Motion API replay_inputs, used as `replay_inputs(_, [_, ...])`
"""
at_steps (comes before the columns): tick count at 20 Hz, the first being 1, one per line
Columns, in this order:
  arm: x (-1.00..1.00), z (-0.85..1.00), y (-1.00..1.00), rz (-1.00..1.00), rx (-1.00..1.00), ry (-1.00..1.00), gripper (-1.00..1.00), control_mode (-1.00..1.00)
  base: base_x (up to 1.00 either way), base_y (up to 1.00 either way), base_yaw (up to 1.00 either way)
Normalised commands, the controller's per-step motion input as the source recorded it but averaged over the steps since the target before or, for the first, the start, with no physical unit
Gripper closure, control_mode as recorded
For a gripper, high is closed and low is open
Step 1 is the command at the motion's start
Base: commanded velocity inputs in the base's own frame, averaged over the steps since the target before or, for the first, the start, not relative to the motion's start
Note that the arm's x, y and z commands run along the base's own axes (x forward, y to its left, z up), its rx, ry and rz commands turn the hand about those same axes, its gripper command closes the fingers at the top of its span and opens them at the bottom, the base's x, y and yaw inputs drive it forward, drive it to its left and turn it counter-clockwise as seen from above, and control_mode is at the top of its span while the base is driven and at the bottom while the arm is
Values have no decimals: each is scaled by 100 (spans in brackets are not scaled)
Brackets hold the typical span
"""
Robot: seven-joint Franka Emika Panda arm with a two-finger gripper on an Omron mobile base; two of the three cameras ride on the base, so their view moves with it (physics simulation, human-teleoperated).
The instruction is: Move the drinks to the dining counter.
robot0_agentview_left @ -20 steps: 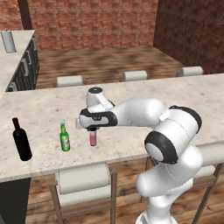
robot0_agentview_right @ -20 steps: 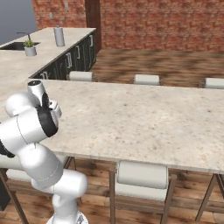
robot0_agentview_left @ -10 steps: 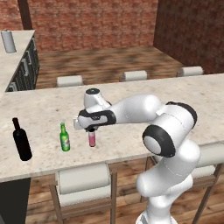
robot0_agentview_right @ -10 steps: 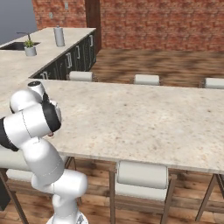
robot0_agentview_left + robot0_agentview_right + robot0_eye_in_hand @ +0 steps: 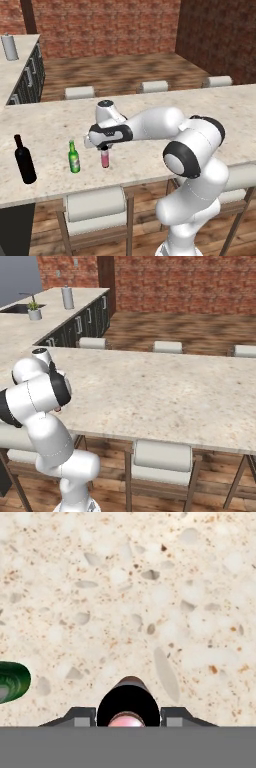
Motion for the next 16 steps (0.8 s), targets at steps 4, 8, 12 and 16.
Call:
replay_inputs(4, [1,0,0,0,0,0,-100,-100,0,0,0])
replay_inputs(8, [1,22,-3,0,0,0,-100,-100,0,0,0])
replay_inputs(12, [-2,44,-24,0,1,0,-100,-100,0,0,0])
replay_inputs(16, [-18,48,-42,0,1,0,-100,-100,0,0,0])
